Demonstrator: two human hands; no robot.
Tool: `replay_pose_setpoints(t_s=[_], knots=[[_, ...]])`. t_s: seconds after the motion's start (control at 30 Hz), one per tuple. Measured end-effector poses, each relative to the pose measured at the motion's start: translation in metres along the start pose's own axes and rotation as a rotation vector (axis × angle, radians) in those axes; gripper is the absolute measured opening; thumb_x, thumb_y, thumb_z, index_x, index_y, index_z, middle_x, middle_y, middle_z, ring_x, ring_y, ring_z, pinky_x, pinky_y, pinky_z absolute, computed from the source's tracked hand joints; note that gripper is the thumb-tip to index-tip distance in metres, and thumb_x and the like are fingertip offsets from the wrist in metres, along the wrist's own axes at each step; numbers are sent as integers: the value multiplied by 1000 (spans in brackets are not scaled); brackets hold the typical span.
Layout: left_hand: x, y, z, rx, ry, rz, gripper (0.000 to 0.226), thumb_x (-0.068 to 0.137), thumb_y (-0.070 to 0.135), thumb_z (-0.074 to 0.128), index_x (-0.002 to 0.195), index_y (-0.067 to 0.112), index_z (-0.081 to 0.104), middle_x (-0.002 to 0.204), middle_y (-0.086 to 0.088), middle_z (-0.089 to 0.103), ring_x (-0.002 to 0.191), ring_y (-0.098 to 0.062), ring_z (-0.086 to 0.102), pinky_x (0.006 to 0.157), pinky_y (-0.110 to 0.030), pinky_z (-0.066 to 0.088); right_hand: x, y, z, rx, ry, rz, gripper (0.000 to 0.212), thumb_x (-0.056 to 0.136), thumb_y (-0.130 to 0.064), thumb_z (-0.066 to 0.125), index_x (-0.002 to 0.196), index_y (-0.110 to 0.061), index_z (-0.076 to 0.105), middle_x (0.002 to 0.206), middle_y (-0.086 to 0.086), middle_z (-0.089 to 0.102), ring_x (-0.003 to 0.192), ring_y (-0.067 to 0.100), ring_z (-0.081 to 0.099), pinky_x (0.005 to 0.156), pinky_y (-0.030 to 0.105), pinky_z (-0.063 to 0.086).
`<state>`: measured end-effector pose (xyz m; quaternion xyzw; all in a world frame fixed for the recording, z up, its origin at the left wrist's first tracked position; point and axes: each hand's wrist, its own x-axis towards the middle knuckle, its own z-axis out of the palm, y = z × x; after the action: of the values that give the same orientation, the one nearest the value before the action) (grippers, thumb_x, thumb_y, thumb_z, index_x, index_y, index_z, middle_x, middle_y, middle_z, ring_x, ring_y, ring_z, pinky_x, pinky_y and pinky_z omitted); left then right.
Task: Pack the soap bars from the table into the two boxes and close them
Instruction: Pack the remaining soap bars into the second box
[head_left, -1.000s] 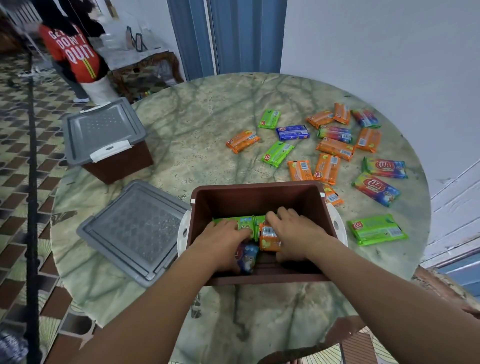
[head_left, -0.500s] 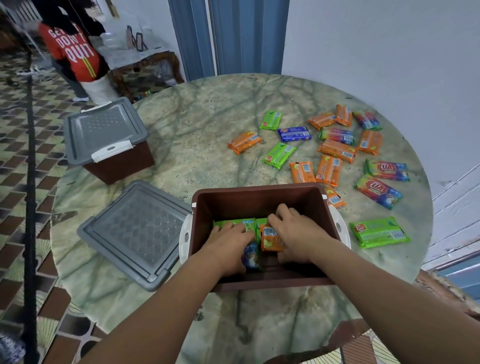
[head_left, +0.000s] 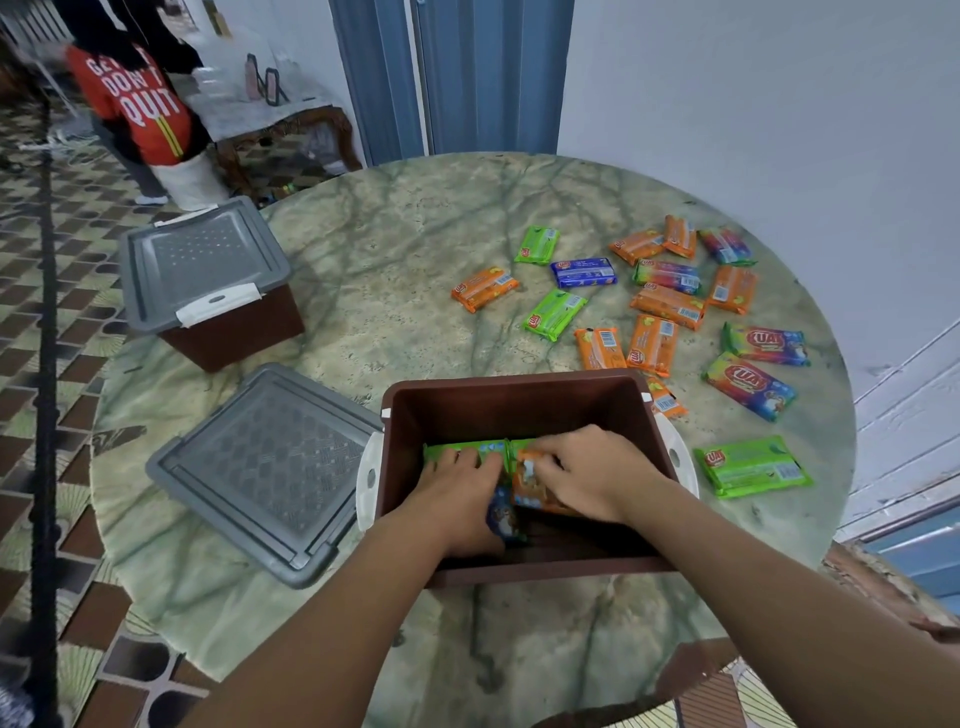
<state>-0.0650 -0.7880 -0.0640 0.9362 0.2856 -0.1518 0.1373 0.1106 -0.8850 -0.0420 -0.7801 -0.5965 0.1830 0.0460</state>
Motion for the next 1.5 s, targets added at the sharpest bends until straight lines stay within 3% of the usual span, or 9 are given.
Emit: replay_pose_setpoints(t_s=[0.1, 0.37, 0.63, 0.83, 0.97, 1.1, 1.2, 1.37, 1.5], knots=[[1, -1, 0, 7, -19, 2, 81, 66, 52, 80, 129, 22, 39, 132, -7, 42, 124, -31, 36, 105, -46, 38, 1, -1, 4, -35, -118, 4, 41, 99, -42, 37, 128, -36, 66, 119, 10, 69, 110, 36, 64, 90, 40, 54], [3, -3, 1, 32, -15, 23, 88, 68, 54, 80, 137, 22, 36, 137, -7, 40, 127, -30, 33, 107, -46, 35, 11, 9, 10, -11, -93, -43, 38, 104, -30, 44, 137, -33, 61, 137, 5, 61, 123, 27, 58, 101, 40, 49], [3, -3, 1, 79, -4, 50, 89, 69, 57, 78, 138, 21, 36, 136, -7, 41, 126, -30, 33, 108, -47, 34, 7, 5, 10, -18, -129, -94, 46, 104, -34, 39, 148, -42, 36, 129, 4, 56, 110, 32, 61, 89, 43, 51], [3, -2, 0, 86, 3, 61, 81, 67, 56, 79, 128, 21, 39, 132, -6, 43, 124, -29, 35, 105, -47, 36, 4, 0, 9, -125, -133, -107, 38, 100, -58, 43, 127, -32, 53, 114, 2, 52, 99, 29, 63, 82, 43, 54], [4, -2, 0, 93, 3, 64, 87, 67, 57, 79, 133, 21, 37, 135, -6, 42, 126, -29, 34, 106, -48, 35, 1, -1, 4, 13, 28, -114, 24, 96, -47, 51, 103, -28, 37, 100, -4, 53, 82, 30, 62, 71, 46, 52], [4, -3, -1, 98, -3, 63, 89, 68, 58, 79, 136, 22, 36, 137, -6, 41, 129, -30, 34, 108, -49, 34, -2, -1, -5, 257, 232, -39, 18, 99, -35, 45, 116, -32, 38, 108, -6, 62, 85, 26, 63, 74, 45, 53], [4, -3, -1, 105, -2, 69, 87, 68, 59, 79, 135, 23, 37, 137, -5, 41, 128, -29, 34, 107, -49, 34, -1, 4, 0, 111, 169, 15, 17, 102, -41, 38, 116, -32, 41, 106, -1, 62, 87, 25, 62, 73, 43, 54], [3, -2, 0, 115, -3, 72, 86, 67, 58, 79, 134, 22, 37, 136, -5, 42, 126, -28, 34, 107, -49, 35, -1, 8, 10, -288, 125, -10, 65, 83, -79, 44, 122, -27, 52, 116, 5, 37, 109, 26, 42, 85, 40, 48], [3, -2, -1, 105, -4, 73, 84, 67, 57, 79, 131, 23, 38, 135, -5, 42, 125, -28, 34, 106, -49, 35, 0, 10, 14, -357, -150, -147, 94, 62, -90, 61, 135, -32, 44, 127, 4, 36, 117, 26, 38, 98, 43, 41]])
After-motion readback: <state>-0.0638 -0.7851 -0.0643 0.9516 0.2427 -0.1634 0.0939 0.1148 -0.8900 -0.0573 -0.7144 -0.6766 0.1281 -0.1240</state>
